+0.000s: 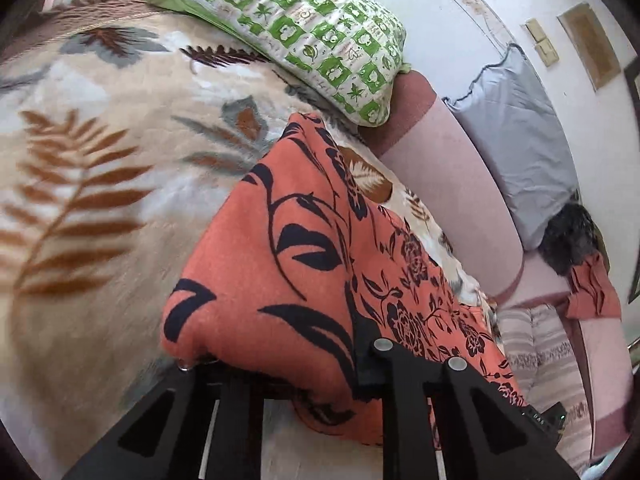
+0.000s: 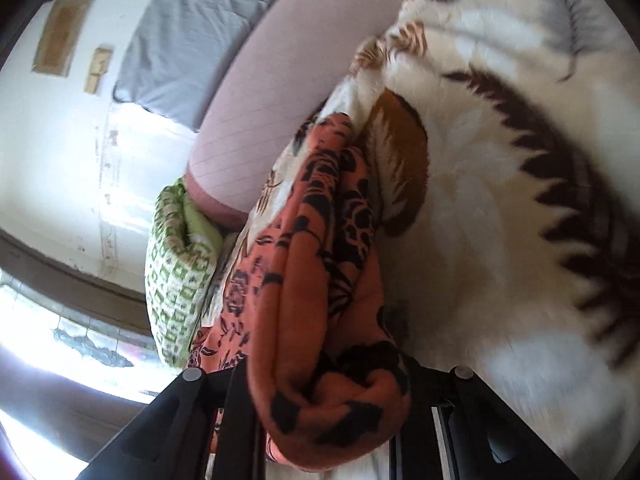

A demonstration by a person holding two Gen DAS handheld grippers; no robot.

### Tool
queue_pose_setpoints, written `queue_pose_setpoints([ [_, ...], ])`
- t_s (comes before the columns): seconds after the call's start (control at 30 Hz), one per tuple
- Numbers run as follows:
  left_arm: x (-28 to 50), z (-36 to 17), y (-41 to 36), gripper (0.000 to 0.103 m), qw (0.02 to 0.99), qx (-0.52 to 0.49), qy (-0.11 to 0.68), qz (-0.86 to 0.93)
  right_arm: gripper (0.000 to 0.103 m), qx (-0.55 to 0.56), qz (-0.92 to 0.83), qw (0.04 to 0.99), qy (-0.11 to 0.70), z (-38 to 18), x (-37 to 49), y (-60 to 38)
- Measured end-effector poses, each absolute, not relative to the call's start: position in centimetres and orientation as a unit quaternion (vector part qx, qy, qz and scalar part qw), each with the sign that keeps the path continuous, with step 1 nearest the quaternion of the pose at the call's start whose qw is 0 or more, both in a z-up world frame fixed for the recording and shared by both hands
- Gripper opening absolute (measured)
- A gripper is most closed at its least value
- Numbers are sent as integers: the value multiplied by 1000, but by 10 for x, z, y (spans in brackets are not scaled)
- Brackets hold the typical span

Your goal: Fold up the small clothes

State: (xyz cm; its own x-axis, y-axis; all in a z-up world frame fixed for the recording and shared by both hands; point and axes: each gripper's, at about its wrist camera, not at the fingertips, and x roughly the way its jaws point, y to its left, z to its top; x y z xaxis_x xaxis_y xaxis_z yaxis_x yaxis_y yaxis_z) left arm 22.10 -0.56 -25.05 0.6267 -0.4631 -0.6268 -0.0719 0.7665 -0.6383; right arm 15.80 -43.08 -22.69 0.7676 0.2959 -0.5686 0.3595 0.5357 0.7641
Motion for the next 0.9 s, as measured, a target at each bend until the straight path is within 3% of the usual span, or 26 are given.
queue_pose_setpoints([
  [0.17, 166, -258, 30, 17, 832, -320, 437, -120, 18, 479, -22, 803, 354, -211, 85, -420],
  [0.37, 109, -274, 41, 18, 818, -293, 483, -111, 19, 470, -45, 771, 428, -237, 19, -410],
  [0.47, 102, -278, 56, 22, 798, -323, 498, -103, 31, 492, -61, 743, 451, -244, 14, -418],
  [0.53, 101, -267, 66, 27, 797, -328, 498, -95, 45, 487, -85, 739, 458, -235, 10, -425],
  [0.57, 97, -256, 73, 27, 805, -320, 492, -88, 59, 476, -102, 749, 449, -224, 6, -429],
  [0.8, 77, -185, 71, 30, 887, -200, 414, -38, 61, 328, -137, 860, 366, -145, -18, -425],
  [0.9, 74, -156, 55, 41, 919, -146, 364, -32, 61, 307, -97, 872, 370, -139, -5, -399],
])
